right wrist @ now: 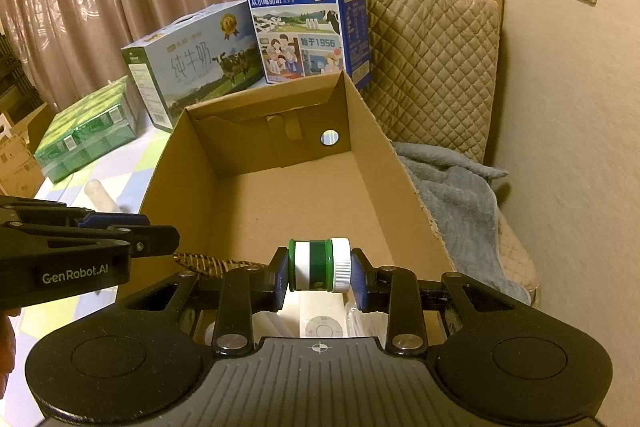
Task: Organize rigid objects
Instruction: 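Open left tool dropping the rope piece while right tool releases the bottle into the box, then withdraw both open tools from the box back over the table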
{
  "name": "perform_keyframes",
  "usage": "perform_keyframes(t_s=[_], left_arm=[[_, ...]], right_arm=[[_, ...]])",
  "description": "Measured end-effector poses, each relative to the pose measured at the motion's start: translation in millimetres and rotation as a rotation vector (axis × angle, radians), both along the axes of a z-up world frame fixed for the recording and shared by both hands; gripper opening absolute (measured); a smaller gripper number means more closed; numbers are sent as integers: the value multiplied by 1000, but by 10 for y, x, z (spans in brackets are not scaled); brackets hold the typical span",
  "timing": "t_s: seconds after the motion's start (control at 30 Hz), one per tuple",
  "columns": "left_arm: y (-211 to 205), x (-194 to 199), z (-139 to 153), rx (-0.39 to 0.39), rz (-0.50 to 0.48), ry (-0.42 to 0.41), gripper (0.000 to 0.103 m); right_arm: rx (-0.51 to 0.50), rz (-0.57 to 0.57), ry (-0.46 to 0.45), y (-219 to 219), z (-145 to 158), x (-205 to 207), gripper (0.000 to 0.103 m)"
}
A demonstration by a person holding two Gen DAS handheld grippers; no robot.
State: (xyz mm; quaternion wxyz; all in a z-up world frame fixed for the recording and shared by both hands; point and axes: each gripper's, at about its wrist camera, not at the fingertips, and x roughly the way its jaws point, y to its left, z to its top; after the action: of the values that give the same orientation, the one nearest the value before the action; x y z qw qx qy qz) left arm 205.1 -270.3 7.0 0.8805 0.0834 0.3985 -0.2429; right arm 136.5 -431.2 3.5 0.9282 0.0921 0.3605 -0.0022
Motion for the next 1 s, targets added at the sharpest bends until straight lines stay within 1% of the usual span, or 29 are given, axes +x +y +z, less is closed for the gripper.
perform_keyframes(t_s=[0.37, 0.63, 0.83, 1.0], left_arm=[[20, 3, 33, -6, 3, -4, 22], [84, -43, 78, -22, 7, -12, 22], [178, -130, 145, -36, 15, -21, 22], [305, -271, 228, -51, 24, -33, 22]], right_arm=[[-2, -5, -1, -20, -28, 8, 29], [-19, -18, -51, -50, 88, -19, 29], [-1, -45, -64, -84, 154, -139, 29], [28, -62, -75, -66, 229, -323, 30]])
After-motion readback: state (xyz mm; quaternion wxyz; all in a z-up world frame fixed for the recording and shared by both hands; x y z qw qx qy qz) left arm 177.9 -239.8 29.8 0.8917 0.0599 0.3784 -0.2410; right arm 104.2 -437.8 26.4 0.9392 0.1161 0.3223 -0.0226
